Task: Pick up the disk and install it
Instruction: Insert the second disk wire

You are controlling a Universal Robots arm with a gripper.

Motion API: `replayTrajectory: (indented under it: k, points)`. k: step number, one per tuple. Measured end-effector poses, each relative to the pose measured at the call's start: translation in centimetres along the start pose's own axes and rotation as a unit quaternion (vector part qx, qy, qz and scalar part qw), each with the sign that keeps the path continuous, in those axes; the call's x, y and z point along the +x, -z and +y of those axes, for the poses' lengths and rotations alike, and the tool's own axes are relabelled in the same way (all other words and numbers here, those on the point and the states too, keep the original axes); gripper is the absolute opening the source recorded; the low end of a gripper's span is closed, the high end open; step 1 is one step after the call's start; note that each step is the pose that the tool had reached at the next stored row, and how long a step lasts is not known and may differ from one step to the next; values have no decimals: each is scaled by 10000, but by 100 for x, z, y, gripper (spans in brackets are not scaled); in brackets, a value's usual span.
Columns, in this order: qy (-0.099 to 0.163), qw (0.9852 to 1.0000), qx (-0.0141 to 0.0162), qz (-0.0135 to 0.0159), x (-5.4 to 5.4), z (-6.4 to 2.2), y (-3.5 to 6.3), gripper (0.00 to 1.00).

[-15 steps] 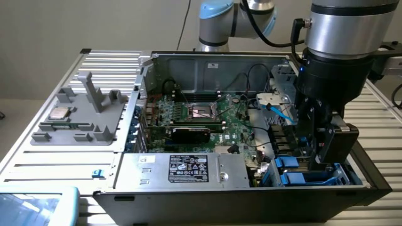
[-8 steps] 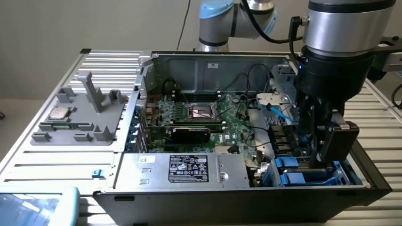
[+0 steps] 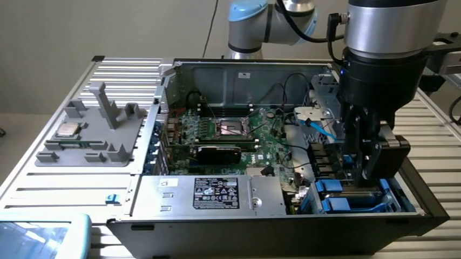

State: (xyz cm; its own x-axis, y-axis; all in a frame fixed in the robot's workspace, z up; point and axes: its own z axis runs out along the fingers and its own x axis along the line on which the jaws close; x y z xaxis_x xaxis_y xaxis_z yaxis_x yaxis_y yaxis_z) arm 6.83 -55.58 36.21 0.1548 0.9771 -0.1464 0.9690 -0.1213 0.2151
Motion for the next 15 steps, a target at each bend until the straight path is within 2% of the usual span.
replayTrajectory:
  k: [1,2,5,8,9,13,15]
  points:
    - [-3,10000,-19,7,-1,-5,0,69]
    - [-7,10000,-39,17,-2,-11,2,61]
    - [-20,9999,-89,44,-5,-23,7,61]
    - [-36,9999,-127,90,-6,-35,9,59]
    - [-42,9998,-135,109,-6,-40,9,52]
    - [-59,9997,-136,185,-6,-50,0,52]
    - [-66,9997,-132,208,-4,-61,-12,52]
